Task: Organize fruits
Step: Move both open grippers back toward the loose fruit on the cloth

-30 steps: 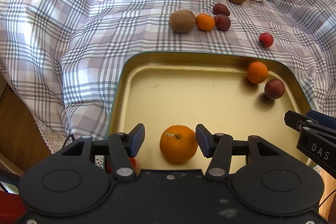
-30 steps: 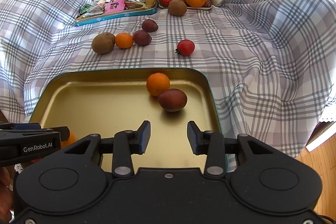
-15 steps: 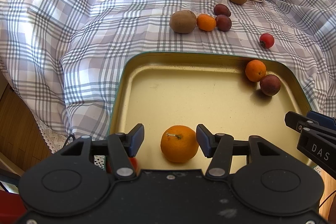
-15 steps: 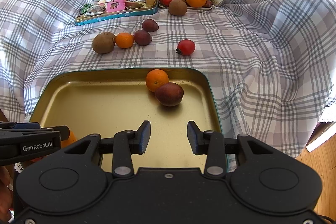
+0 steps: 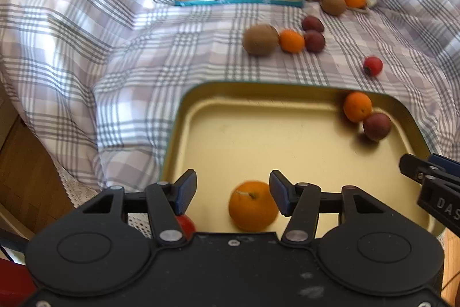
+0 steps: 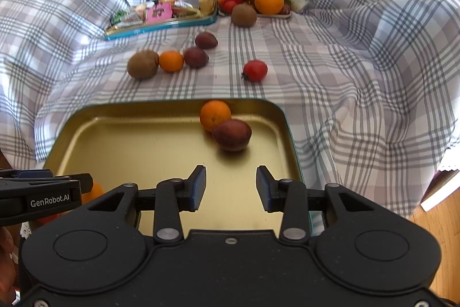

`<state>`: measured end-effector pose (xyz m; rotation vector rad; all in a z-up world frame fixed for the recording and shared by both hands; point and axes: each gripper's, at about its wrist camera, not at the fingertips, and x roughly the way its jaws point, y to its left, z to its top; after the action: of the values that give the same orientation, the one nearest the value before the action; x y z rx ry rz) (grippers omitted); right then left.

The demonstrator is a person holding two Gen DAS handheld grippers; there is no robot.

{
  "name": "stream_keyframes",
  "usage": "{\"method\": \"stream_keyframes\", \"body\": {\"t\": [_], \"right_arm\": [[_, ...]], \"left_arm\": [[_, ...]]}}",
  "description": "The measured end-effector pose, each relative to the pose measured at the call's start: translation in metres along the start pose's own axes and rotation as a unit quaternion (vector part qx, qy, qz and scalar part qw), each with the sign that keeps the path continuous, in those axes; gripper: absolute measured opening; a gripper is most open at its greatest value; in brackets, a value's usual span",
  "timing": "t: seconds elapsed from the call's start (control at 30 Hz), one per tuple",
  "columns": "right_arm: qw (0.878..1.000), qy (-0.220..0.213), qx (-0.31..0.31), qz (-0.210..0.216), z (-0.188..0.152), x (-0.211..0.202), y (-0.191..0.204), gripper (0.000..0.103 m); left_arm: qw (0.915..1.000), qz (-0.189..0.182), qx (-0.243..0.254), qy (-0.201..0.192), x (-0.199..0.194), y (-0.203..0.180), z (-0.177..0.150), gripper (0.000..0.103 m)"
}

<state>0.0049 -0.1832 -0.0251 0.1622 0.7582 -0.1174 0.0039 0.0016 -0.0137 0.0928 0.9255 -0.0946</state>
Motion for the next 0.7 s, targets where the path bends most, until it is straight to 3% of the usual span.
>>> {"method": "stream_keyframes", "body": {"t": [0.13, 0.2, 0.27, 0.7], "right_arm": [[1.0, -0.016, -0.001, 0.001, 0.003, -0.001, -0.001, 0.048], [1.0, -0.023, -0.005, -0.003, 0.004, 0.0, -0.001, 0.048], [0.999, -0.031, -0.01, -0.006, 0.006, 0.0, 0.0, 0.048], [0.995, -0.097, 0.003, -0.019, 0.021, 0.0, -0.004, 0.057]], "left_arm": [[0.9996, 0.002, -0.008, -0.026, -0.004, -0.002, 0.004, 0.069], [0.9992, -0.002, -0.011, -0.037, -0.006, -0.001, 0.006, 0.08], [0.9987, -0.009, -0.014, -0.049, -0.007, -0.002, 0.008, 0.084], [0.9941, 0.006, -0.012, -0.108, -0.009, -0.009, 0.025, 0.095]]}}
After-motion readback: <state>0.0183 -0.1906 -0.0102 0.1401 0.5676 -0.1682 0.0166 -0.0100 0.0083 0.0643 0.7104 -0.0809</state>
